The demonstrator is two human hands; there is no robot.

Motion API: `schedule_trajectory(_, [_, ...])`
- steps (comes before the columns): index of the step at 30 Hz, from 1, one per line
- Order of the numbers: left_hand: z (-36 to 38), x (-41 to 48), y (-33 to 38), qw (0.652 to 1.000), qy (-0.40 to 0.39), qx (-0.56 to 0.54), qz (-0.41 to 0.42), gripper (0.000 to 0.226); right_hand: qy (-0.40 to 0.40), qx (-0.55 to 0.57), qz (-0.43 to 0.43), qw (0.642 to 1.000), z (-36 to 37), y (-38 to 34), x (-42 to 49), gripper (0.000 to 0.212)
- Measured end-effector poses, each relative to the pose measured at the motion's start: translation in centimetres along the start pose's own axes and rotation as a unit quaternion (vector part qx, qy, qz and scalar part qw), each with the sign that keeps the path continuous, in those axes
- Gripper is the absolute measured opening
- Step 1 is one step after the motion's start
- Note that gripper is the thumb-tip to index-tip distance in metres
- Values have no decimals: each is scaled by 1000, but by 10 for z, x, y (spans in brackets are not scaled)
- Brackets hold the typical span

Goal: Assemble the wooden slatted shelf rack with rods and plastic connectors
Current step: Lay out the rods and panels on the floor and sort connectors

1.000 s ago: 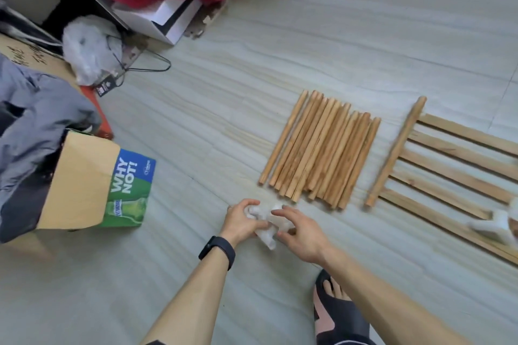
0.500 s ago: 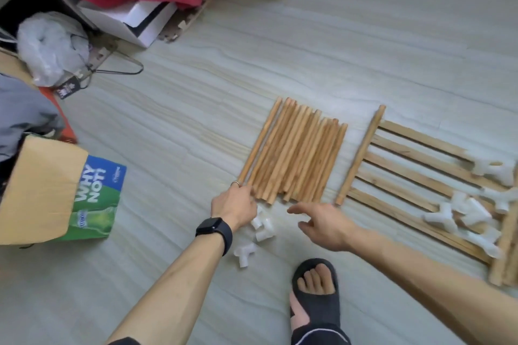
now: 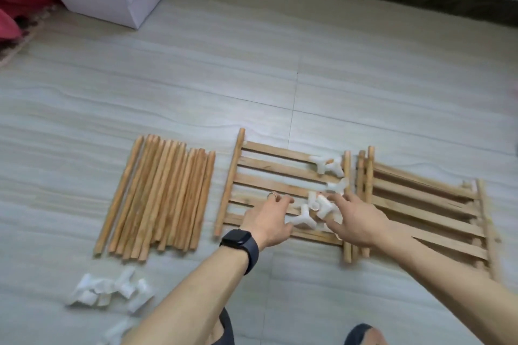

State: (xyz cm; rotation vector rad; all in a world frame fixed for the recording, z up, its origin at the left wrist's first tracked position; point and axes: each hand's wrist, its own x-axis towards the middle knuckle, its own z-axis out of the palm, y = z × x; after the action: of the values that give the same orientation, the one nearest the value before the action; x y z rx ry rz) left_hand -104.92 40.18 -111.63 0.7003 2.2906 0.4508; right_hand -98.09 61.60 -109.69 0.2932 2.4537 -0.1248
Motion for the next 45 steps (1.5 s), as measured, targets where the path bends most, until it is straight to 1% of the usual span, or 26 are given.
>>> schedule_trajectory(2, [14, 15, 13, 1000, -21, 1, 9, 65, 2, 47, 35, 998, 18, 13, 2, 78])
schedule_trajectory(4, [28, 29, 21, 999, -36, 1, 14, 71, 3, 89, 39, 995, 34, 17, 7, 84])
schedule_trajectory(7, [46, 48, 28, 999, -31, 12, 17, 73, 16, 117, 23, 993, 50, 18, 18, 87])
schedule_trajectory(10, [55, 65, 32, 1000, -8, 3, 18, 66, 9, 141, 24, 990, 59, 17, 31, 86])
schedule_trajectory(12, [61, 71, 33, 1000, 2, -14, 24, 56, 14, 185, 37, 982, 62, 17, 37, 80])
schedule_trajectory(14, [66, 74, 32, 999, 15, -33, 31, 42, 25, 234, 51, 971, 63, 20, 41, 68])
schedule_trajectory(15, [68, 75, 31, 998, 18, -43, 33, 37, 28, 256, 52, 965, 63, 22, 42, 63])
schedule_trajectory(17, [68, 76, 29, 997, 16, -64, 34, 32, 26, 290, 43, 956, 66, 25, 43, 59])
schedule_trajectory(20, [65, 80, 24, 996, 12, -77, 39, 31, 16, 334, 34, 942, 68, 26, 43, 57])
schedule_trajectory(23, [63, 82, 21, 995, 19, -94, 34, 34, 58, 346, 32, 936, 69, 25, 44, 43])
schedule_trajectory(27, [53, 77, 12, 985, 53, -165, 14, 34, 103, 386, 55, 915, 64, 24, 41, 26])
schedule_trajectory(31, [39, 64, -7, 974, 89, -207, -25, 29, 81, 386, 67, 917, 62, 27, 37, 14])
schedule_trajectory(33, [32, 53, -19, 967, 101, -229, -53, 25, 70, 394, 67, 914, 58, 25, 33, 13])
schedule_trajectory(35, [26, 42, -30, 964, 106, -232, -69, 21, 69, 389, 56, 917, 51, 19, 29, 13])
schedule_trajectory(38, [16, 23, -46, 962, 111, -243, -62, 20, 75, 369, 17, 926, 35, 4, 27, 12])
schedule_trajectory(42, [0, -17, -74, 944, 173, -270, -83, 24, 76, 310, -72, 945, 8, -40, 25, 11])
schedule_trajectory(45, [-12, -58, -110, 934, 214, -261, -112, 24, 62, 244, -168, 953, -6, -91, 24, 13])
